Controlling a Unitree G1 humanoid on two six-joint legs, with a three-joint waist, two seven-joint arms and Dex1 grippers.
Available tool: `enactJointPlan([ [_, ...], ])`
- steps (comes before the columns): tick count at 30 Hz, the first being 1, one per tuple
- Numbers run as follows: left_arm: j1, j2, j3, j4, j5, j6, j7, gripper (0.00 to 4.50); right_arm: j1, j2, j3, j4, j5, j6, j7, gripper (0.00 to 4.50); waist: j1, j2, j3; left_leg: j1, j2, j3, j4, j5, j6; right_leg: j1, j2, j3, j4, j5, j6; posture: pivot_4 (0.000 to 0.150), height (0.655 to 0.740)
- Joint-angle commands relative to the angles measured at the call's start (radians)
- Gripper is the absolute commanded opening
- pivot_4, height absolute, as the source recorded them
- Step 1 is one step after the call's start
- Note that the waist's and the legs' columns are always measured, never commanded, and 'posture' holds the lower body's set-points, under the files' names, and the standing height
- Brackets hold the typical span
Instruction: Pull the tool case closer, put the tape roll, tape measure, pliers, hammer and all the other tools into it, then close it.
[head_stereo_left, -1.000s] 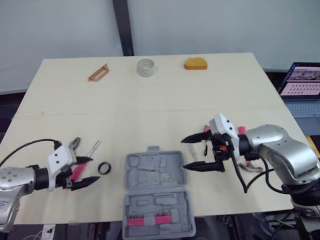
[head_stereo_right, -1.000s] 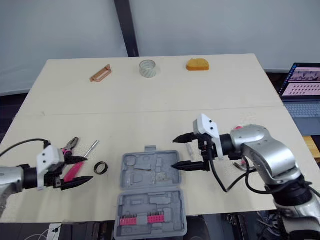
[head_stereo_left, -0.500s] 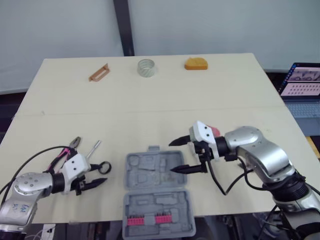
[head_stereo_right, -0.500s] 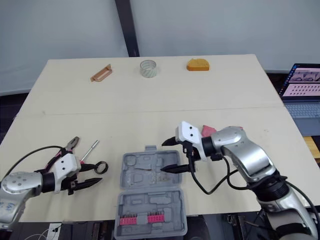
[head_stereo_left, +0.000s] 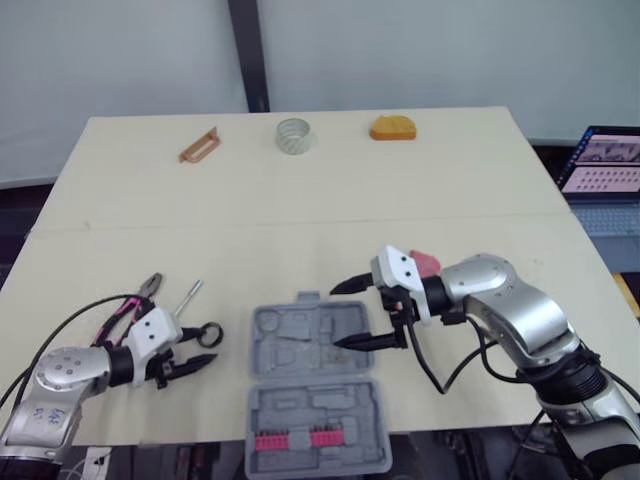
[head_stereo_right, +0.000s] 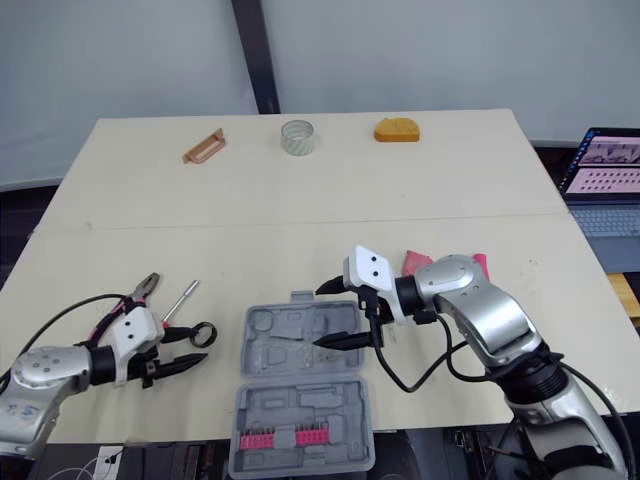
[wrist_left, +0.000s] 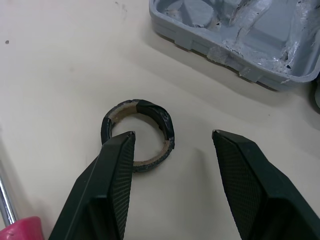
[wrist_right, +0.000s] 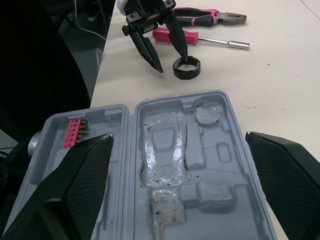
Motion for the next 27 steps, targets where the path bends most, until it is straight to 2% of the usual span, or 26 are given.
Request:
enactJointPlan([
  [1,-0.020,-0.001,-0.007,0.009,0.007,0.005,0.005,2.66,-0.014,0.008,-0.014,-0.018,0.010,-0.003,-0.005,4.50,0.000,0.000,0.000,0.000,0.000,0.000,0.000,0.000,0.000,0.000,0.000,0.000,0.000,0.000,0.000,0.150,0.7400],
  [27,-0.026,0.006,-0.023,-0.025,0.002,0.040,0.006,2.66,0.006,0.003,-0.026,-0.049,0.030,0.028,-0.010,4.50,-0.001,0.000,0.000,0.000,0.000,0.000,0.000,0.000,0.000,0.000,0.000,0.000,0.000,0.000,0.000,0.150,0.7400],
])
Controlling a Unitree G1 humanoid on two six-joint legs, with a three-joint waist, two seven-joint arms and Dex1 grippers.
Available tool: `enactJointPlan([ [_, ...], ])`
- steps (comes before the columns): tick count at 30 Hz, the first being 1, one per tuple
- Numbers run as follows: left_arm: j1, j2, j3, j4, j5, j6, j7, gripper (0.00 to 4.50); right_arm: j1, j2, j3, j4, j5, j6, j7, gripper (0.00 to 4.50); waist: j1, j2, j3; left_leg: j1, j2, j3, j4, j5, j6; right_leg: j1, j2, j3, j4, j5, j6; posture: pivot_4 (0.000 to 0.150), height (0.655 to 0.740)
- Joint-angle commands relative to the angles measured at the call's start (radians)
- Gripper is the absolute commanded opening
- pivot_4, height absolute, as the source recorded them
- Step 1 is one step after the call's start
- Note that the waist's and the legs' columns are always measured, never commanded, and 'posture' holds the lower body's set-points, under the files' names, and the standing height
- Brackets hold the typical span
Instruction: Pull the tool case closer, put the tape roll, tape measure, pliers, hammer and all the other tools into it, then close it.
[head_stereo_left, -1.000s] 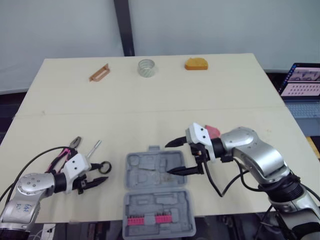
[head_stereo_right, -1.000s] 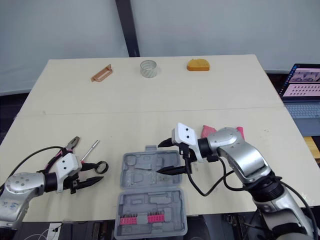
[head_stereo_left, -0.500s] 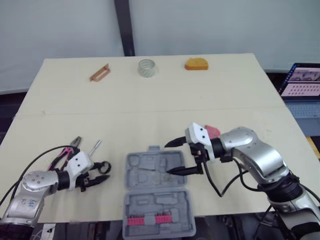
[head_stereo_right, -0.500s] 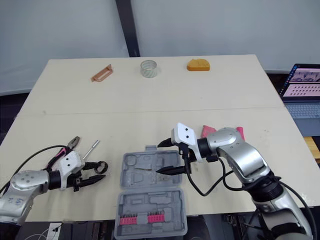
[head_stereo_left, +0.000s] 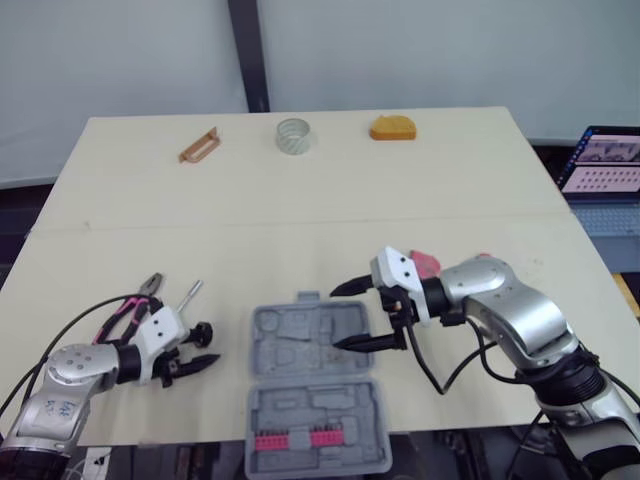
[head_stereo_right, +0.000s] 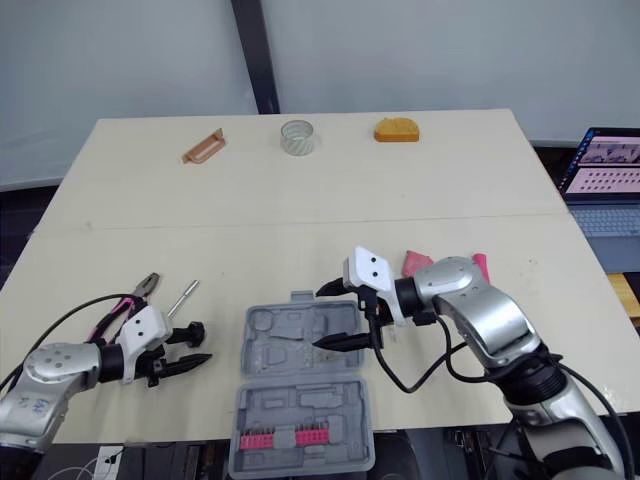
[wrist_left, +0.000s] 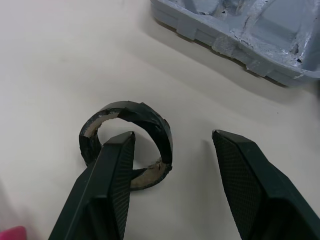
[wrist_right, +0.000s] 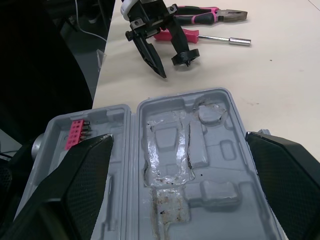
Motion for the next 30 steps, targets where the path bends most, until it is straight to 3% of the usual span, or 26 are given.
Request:
enactJointPlan([
  [1,-0.001,0.007,0.018,-0.041,-0.015,0.008,-0.001,2.66,-0.001,-0.001,-0.024,-0.044,0.023,0.000,-0.005,4.50,0.000,0.000,0.000,0.000,0.000,0.000,0.000,0.000,0.000,0.000,0.000,0.000,0.000,0.000,0.000,0.150,0.7400],
  [16,-0.015,0.007,0.009,-0.029,-0.009,0.010,-0.014,2.66,0.012,0.006,-0.022,-0.050,0.026,0.008,-0.018,4.50,0.000,0.000,0.000,0.000,0.000,0.000,0.000,0.000,0.000,0.000,0.000,0.000,0.000,0.000,0.000,0.150,0.7400],
  [19,-0.019,0.006,0.008,-0.025,-0.008,0.010,-0.013,1.78,0.013,0.005,-0.023,-0.052,0.028,0.010,-0.019,4.50,0.000,0.000,0.000,0.000,0.000,0.000,0.000,0.000,0.000,0.000,0.000,0.000,0.000,0.000,0.000,0.150,0.7400],
  [22,-0.019,0.005,0.007,-0.024,-0.007,0.010,-0.013,0.29,0.015,0.004,-0.023,-0.055,0.030,0.013,-0.020,4.50,0.000,0.000,0.000,0.000,0.000,0.000,0.000,0.000,0.000,0.000,0.000,0.000,0.000,0.000,0.000,0.150,0.7400],
  [23,-0.019,0.006,0.007,-0.024,-0.007,0.011,-0.013,0.03,0.014,0.003,-0.023,-0.055,0.030,0.013,-0.020,4.50,0.000,0.000,0.000,0.000,0.000,0.000,0.000,0.000,0.000,0.000,0.000,0.000,0.000,0.000,0.000,0.150,0.7400],
  [30,-0.023,0.003,0.002,-0.017,0.001,0.008,-0.006,0.03,0.012,0.001,-0.024,-0.051,0.032,0.011,-0.019,4.50,0.001,0.000,0.000,0.000,0.000,0.000,0.000,0.000,0.000,0.000,0.000,0.000,0.000,0.000,0.000,0.150,0.7400],
])
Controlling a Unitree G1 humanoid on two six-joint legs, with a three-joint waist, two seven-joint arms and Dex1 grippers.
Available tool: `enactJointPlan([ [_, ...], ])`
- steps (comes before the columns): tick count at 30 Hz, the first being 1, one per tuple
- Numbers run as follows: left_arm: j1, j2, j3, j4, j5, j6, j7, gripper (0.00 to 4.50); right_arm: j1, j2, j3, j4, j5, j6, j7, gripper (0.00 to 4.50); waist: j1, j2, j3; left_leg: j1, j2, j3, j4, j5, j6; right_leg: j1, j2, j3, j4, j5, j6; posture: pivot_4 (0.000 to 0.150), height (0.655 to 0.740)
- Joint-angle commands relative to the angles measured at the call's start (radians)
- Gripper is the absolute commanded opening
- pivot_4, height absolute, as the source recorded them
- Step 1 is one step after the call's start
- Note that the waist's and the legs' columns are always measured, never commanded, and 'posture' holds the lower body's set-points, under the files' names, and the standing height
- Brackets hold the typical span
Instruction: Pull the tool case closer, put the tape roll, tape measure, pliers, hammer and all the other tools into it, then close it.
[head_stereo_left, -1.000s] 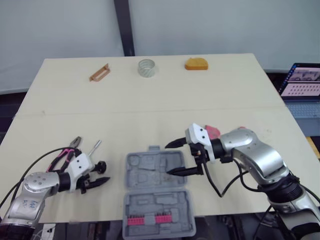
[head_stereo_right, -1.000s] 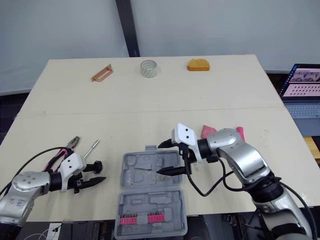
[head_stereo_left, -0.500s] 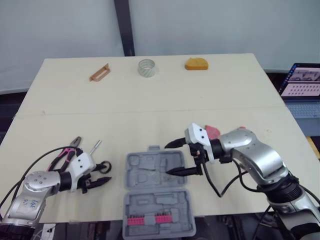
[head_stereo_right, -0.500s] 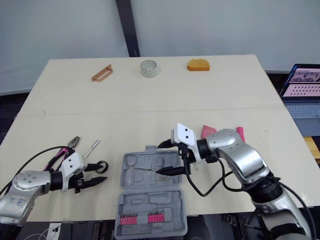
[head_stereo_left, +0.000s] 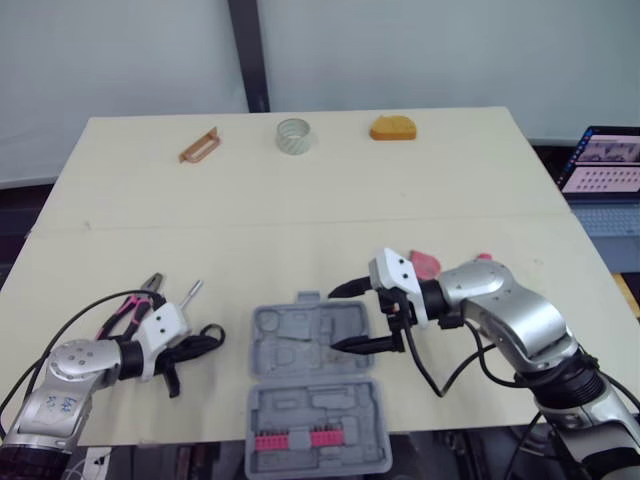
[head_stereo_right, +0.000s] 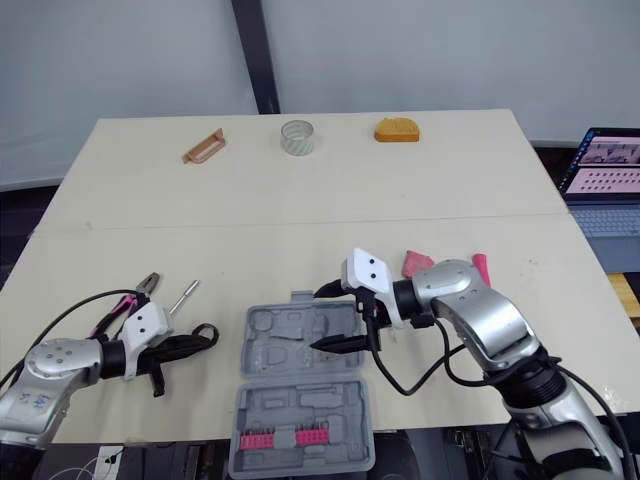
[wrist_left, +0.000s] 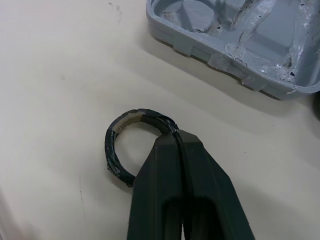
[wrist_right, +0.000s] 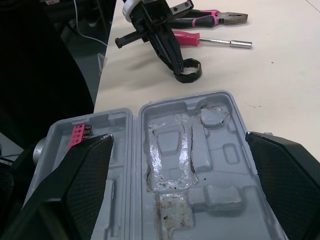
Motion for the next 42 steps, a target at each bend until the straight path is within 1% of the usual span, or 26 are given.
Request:
enactJointPlan([
  [1,-0.004,0.003,0.002,-0.001,0.004,-0.008,0.002,0.03,0.001,-0.005,-0.024,-0.032,0.022,-0.001,0.001,4.50,0.000,0.000,0.000,0.000,0.000,0.000,0.000,0.000,0.000,0.000,0.000,0.000,0.000,0.000,0.000,0.150,0.7400],
  [6,-0.006,0.002,0.004,0.001,0.001,-0.008,0.003,0.03,0.000,-0.005,-0.023,-0.030,0.022,-0.001,0.003,4.50,0.000,0.000,0.000,0.000,0.000,0.000,0.000,0.000,0.000,0.000,0.000,0.000,0.000,0.000,0.000,0.150,0.7400],
  [9,-0.007,0.001,0.008,0.000,-0.005,-0.008,0.000,0.77,0.002,-0.005,-0.022,-0.031,0.022,-0.001,0.003,4.50,0.000,0.000,0.000,0.000,0.000,0.000,0.000,0.000,0.000,0.000,0.000,0.000,0.000,0.000,0.000,0.150,0.7400],
  [10,-0.007,0.001,0.008,-0.001,-0.006,-0.008,0.000,1.16,0.003,-0.005,-0.022,-0.032,0.022,-0.001,0.002,4.50,0.000,0.000,0.000,0.000,0.000,0.000,0.000,0.000,0.000,0.000,0.000,0.000,0.000,0.000,0.000,0.150,0.7400],
  [24,-0.003,0.004,-0.026,-0.009,0.028,-0.015,0.004,1.16,0.005,-0.002,-0.024,-0.035,0.024,0.002,-0.004,4.50,0.000,0.000,0.000,0.000,0.000,0.000,0.000,0.000,0.000,0.000,0.000,0.000,0.000,0.000,0.000,0.150,0.7400],
  [34,-0.017,0.003,-0.022,0.004,0.023,-0.017,0.010,1.16,0.005,-0.001,-0.024,-0.031,0.025,-0.001,-0.005,4.50,0.000,0.000,0.000,0.000,0.000,0.000,0.000,0.000,0.000,0.000,0.000,0.000,0.000,0.000,0.000,0.150,0.7400],
  [35,-0.017,0.004,-0.022,0.005,0.023,-0.017,0.011,0.93,0.005,-0.001,-0.024,-0.031,0.025,-0.001,-0.005,4.50,0.000,0.000,0.000,0.000,0.000,0.000,0.000,0.000,0.000,0.000,0.000,0.000,0.000,0.000,0.000,0.150,0.7400],
  [38,-0.017,0.004,-0.022,0.005,0.023,-0.015,0.013,0.05,0.004,0.000,-0.025,-0.031,0.025,-0.002,-0.005,4.50,0.000,0.000,0.000,0.000,0.000,0.000,0.000,0.000,0.000,0.000,0.000,0.000,0.000,0.000,0.000,0.150,0.7400],
  [42,-0.017,0.004,-0.022,0.005,0.022,-0.013,0.013,0.05,0.003,-0.001,-0.026,-0.030,0.025,-0.002,-0.006,4.50,0.000,0.000,0.000,0.000,0.000,0.000,0.000,0.000,0.000,0.000,0.000,0.000,0.000,0.000,0.000,0.150,0.7400],
])
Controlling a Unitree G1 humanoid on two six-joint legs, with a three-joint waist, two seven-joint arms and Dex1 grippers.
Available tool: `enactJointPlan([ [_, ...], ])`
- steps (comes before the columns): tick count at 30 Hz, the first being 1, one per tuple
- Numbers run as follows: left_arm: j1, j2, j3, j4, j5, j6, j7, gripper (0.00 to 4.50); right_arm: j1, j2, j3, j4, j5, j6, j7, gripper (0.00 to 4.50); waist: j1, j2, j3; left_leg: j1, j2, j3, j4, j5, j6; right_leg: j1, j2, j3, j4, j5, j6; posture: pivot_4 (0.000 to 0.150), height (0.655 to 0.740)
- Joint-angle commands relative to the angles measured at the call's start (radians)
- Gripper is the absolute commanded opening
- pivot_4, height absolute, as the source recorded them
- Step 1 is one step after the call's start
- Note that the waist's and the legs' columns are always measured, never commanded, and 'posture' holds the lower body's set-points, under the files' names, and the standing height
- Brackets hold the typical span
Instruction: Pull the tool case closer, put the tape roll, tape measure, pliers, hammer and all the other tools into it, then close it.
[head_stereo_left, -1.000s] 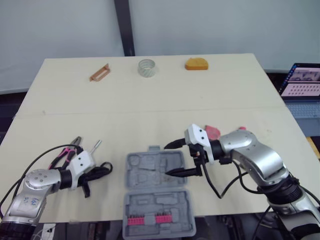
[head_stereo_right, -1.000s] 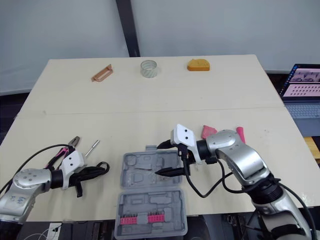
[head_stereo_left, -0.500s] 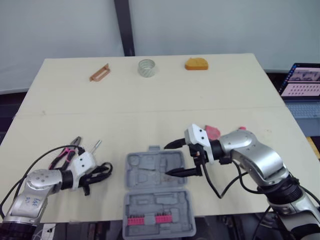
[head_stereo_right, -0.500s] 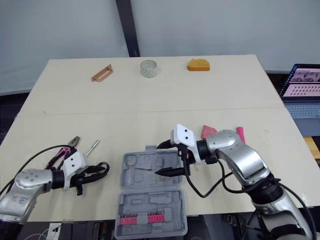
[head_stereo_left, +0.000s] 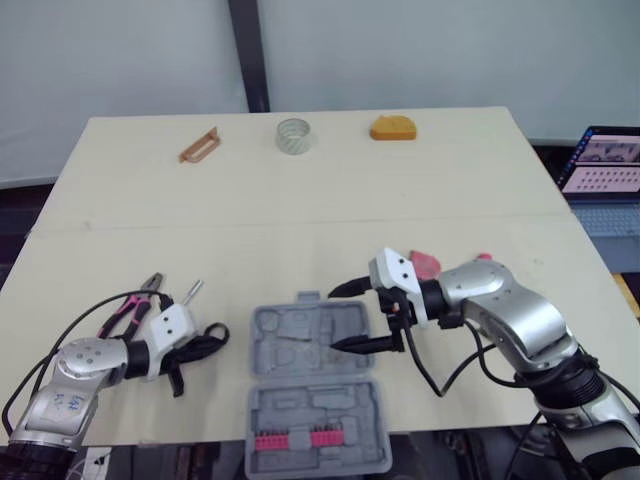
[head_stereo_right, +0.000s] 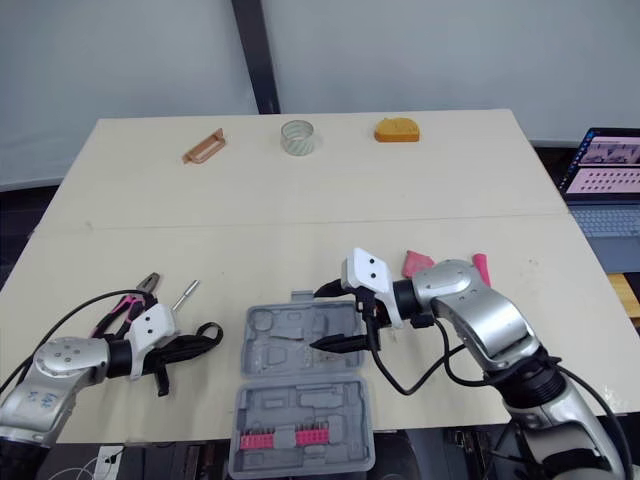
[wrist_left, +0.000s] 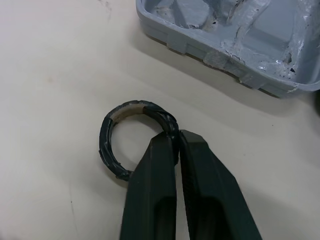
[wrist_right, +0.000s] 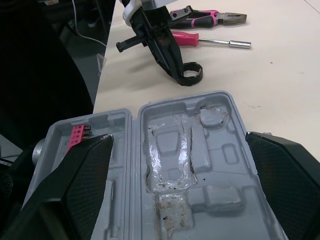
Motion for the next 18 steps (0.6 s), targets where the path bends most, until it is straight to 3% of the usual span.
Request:
enactJointPlan([
  [1,-0.002,0.005,0.013,0.002,0.001,-0.008,0.003,0.05,0.003,-0.001,-0.026,-0.030,0.024,-0.002,-0.001,4.50,0.000,0.000,0.000,0.000,0.000,0.000,0.000,0.000,0.000,0.000,0.000,0.000,0.000,0.000,0.000,0.150,0.7400],
  [10,-0.008,0.011,0.049,-0.038,-0.053,0.018,-0.020,0.05,-0.006,0.005,-0.046,-0.034,0.038,-0.010,-0.008,4.50,0.000,0.000,0.000,0.000,0.000,0.000,0.000,0.000,0.000,0.000,0.000,0.000,0.000,0.000,0.000,0.150,0.7400],
  [18,-0.113,0.028,0.027,-0.175,-0.164,0.188,-0.071,0.05,-0.022,0.004,-0.100,-0.063,0.074,0.002,-0.036,4.50,0.001,0.000,0.000,-0.001,0.000,-0.001,0.001,0.000,0.000,0.000,0.000,0.000,0.000,0.000,0.000,0.150,0.7400],
])
